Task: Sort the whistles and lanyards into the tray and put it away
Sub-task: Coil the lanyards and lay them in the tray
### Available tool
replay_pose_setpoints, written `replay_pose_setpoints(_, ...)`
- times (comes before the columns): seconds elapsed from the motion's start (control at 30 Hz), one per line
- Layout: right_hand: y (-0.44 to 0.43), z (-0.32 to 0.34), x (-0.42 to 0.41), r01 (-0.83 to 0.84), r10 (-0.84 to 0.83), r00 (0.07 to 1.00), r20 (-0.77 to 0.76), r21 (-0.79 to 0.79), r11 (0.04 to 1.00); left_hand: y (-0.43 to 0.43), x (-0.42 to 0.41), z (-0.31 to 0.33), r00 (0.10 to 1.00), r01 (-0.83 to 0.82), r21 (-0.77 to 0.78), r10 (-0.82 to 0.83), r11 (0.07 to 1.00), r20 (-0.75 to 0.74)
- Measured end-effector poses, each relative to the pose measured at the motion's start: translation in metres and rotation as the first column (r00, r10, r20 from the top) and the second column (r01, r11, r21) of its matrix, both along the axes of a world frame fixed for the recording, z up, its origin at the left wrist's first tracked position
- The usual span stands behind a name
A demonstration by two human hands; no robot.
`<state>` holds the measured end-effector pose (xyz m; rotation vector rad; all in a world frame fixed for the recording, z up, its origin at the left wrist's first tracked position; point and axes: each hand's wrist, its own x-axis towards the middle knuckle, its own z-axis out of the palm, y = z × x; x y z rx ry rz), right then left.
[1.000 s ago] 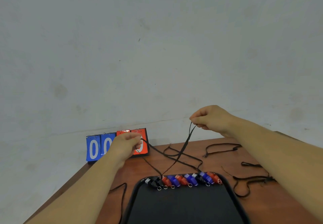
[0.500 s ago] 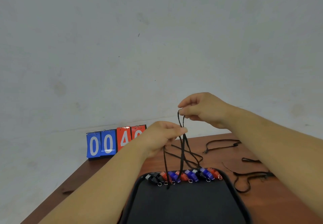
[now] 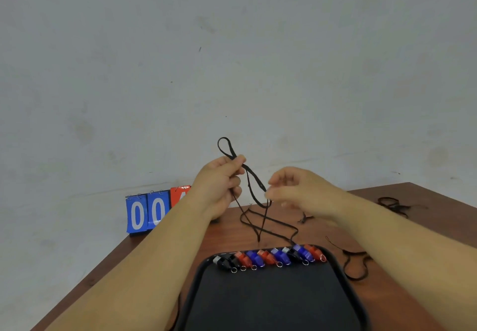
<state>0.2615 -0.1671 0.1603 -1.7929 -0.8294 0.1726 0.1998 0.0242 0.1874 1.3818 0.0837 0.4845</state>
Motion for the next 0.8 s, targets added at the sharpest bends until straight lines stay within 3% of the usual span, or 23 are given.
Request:
replay_pose_setpoints(0.1, 0.011, -0.018, -0.003, -0.008, 0.003, 0.995, -0.095, -0.048, 0.999, 0.000, 0.001, 0.000, 0.999, -0.018, -0.043, 0.019, 0.999, 0.025)
replay_pose_setpoints(0.3, 0.033, -0.042, 0.008, -0.010, 0.043, 0.948, -0.315, 0.108, 0.994, 0.006, 0.002, -0.001, 0.998, -0.018, -0.135, 0.026, 0.991, 0.057)
replay_pose_setpoints(0.47, 0.034, -0.040, 0.012, -0.048, 0.104, 0.922, -0.373, 0.157, 0.986, 0.019, 0.000, -0.006, 0.994, -0.096, -0.161, 0.104, 0.982, 0.041)
replay_pose_setpoints(0.63, 0.014, -0.008, 0.025, 0.023, 0.059, 0.930, -0.364, 0.217, 0.976, 0.050, 0.001, -0.023, 0.961, -0.260, -0.089, 0.249, 0.961, -0.116)
replay_pose_setpoints(0.8, 0.009, 0.022, 0.031, 0.035, 0.016, 0.964, -0.265, 0.185, 0.982, 0.054, -0.004, -0.038, 0.928, -0.189, -0.038, 0.165, 0.981, -0.334)
